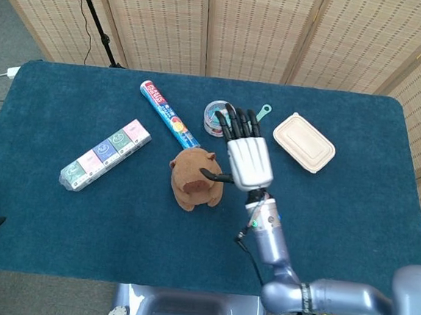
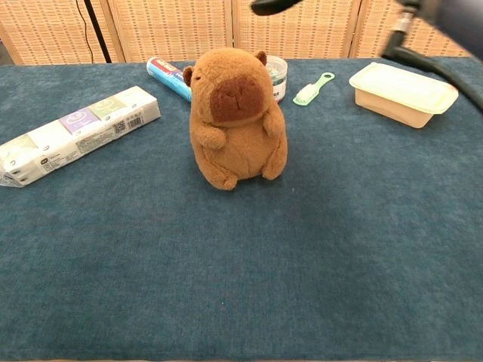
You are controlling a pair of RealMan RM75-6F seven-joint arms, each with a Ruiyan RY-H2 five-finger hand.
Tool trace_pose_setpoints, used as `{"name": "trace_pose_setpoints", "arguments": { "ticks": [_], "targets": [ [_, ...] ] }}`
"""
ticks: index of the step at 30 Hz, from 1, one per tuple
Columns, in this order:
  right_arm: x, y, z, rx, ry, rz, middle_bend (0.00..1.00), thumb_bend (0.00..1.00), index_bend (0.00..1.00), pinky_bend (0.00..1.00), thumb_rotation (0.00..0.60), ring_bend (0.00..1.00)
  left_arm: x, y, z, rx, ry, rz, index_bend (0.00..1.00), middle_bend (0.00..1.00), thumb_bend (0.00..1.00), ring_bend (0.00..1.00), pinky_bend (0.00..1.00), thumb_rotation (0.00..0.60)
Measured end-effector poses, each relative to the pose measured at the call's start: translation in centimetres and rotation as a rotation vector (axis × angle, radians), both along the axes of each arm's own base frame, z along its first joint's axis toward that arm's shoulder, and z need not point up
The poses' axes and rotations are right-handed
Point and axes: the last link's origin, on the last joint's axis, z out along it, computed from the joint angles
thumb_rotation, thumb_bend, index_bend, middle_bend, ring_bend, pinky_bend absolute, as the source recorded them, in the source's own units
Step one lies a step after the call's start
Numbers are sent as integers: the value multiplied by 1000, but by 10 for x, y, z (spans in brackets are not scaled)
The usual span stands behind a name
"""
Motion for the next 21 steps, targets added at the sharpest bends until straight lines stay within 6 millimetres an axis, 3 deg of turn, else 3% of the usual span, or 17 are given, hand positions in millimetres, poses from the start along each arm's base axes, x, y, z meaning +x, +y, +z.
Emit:
{"name": "trace_pose_setpoints", "arguments": {
  "ticks": [4,13,16,21],
  "targets": [
    [-58,18,26,-55,100,-44,0,0,4,0,315,0,1,-1,-2,7,7,-3,0,0,0,0,0,600],
    [-165,63,63,-69,134,-160,0,0,0,0,347,0,2,-1,-6,6,25,-4,0,0,0,0,0,600],
    [-200,85,72,-63,157,-211,0,0,0,0,360,0,3,-1,-8,3,34,-3,0,0,0,0,0,600],
    [-240,113,80,-64,176,-260,0,0,0,0,363,0,4,1,-12,-4,51,0,0,0,0,0,0,600]
  ]
}}
